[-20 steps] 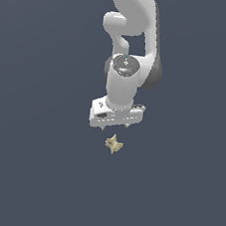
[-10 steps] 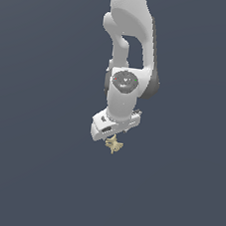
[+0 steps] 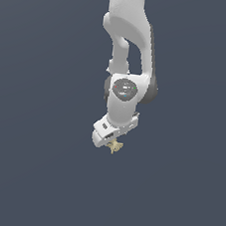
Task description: Pick up the object and move it to a goal position.
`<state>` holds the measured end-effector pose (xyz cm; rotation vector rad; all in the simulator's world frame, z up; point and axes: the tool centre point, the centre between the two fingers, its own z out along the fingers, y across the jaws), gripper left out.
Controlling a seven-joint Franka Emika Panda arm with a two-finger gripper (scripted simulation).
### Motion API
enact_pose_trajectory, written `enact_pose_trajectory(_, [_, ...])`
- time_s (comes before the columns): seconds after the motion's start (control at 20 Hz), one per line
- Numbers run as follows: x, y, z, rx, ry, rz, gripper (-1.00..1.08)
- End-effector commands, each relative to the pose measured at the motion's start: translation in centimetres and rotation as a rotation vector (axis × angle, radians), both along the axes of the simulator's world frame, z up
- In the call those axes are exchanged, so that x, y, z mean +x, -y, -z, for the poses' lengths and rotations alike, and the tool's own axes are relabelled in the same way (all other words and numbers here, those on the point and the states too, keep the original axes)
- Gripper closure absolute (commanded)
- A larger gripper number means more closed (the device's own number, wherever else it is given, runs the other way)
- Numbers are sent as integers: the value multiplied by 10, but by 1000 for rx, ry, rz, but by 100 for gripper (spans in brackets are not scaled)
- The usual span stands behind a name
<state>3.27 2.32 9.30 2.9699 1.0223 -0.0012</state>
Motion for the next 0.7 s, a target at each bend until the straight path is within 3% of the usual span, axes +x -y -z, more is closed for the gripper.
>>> enact_pose_trajectory(0.0, [1,0,2,1,1,-15,-92])
enact_pose_trajectory(0.35, [1,0,8,1,0,-14,-92])
enact_pose_trajectory(0.65, [0,0,39,1,0,-17,-92])
